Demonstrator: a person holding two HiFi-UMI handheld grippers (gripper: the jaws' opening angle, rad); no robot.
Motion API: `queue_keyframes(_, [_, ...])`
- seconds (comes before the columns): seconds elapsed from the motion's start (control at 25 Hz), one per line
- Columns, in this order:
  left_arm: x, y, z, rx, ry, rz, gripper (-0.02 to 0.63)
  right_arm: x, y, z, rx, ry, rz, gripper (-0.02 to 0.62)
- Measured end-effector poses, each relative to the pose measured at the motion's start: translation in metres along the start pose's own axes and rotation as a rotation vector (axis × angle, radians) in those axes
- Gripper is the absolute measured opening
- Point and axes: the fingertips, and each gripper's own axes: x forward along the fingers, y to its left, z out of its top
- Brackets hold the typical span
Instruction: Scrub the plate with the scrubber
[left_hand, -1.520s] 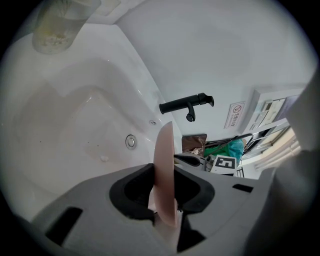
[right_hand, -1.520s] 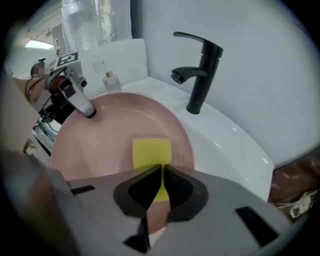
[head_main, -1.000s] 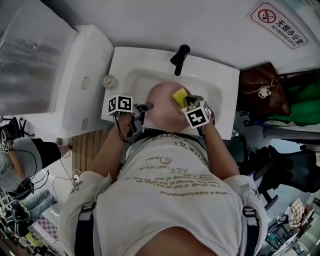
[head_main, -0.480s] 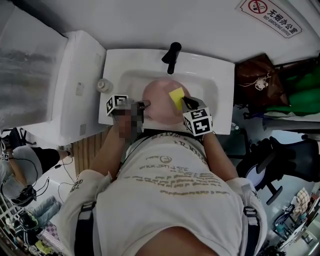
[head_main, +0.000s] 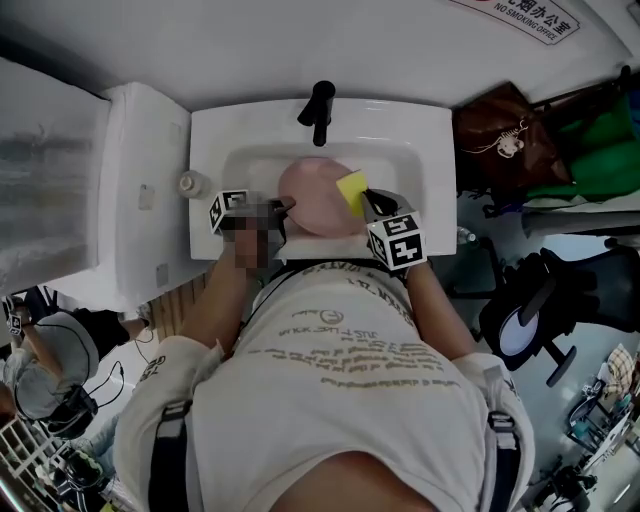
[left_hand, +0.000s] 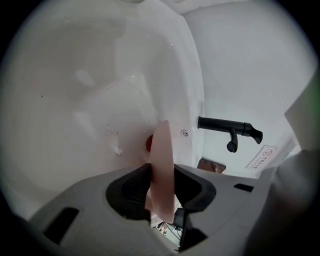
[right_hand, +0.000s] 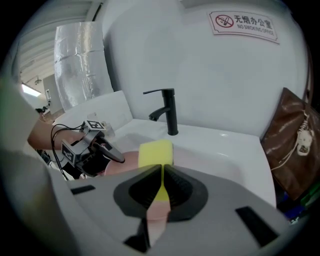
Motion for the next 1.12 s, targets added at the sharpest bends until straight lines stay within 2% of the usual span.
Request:
queue_keyframes(0.16, [0.007, 0.001, 0.000, -0.037, -0.001, -0.010, 0.123, -0.002, -0.003, -0.003, 0.010, -0.001, -0.012, 0.037])
queue_keyframes(0.36, [0.008, 0.007, 0.000, -0.053, -0.009, 0.019, 0.123, -0.004, -0.004, -0.005, 0.018, -0.005, -0.013, 0.037])
queue_keyframes(0.72, [0.010, 0.006, -0.009, 0.050, 0.035, 0.098, 0.144, -0.004, 0.003, 0.001, 0.000, -0.014, 0.006, 0.037])
queue_keyframes(0.96, [0.004, 0.009, -0.014, 0.143, 0.058, 0.193, 0.213, -0.005, 0.001, 0.001, -0.001, -0.019, 0.006, 0.037])
queue_keyframes(1.12, [-0.005, 0.008, -0.011, 0.126, 0.024, 0.204, 0.215, -0.006, 0.001, 0.001, -0.001, -0.023, 0.011, 0.037])
